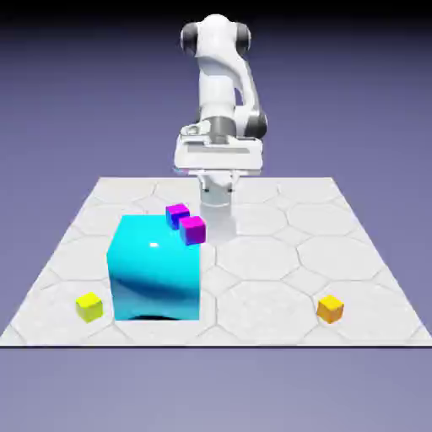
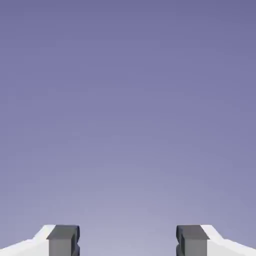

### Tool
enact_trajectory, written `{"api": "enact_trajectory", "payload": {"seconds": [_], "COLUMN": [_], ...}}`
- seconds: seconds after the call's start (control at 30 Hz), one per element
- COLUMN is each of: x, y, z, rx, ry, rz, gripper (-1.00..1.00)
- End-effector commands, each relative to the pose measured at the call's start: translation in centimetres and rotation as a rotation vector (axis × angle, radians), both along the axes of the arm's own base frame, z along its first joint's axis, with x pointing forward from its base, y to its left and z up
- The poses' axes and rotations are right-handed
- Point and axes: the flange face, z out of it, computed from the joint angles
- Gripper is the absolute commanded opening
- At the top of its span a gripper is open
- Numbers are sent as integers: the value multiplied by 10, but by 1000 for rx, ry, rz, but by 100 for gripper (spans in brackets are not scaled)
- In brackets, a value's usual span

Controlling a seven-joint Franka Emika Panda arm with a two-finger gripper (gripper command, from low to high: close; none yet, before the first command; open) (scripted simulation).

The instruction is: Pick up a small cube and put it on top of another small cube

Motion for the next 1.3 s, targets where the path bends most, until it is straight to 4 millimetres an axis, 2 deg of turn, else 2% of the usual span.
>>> {"api": "enact_trajectory", "payload": {"seconds": [0.0, 0.33, 0.67, 0.97, 1.27], "x": [4, 41, 70, 87, 97], "y": [4, 48, 96, 142, 189], "z": [-2, -31, -66, -103, -143], "rx": [-37, -374, -654, -850, -987], "ry": [16, 167, 286, 352, 362], "rz": [42, 490, 983, 1461, 1965], "gripper": [0, 0, 0, 0, 0]}}
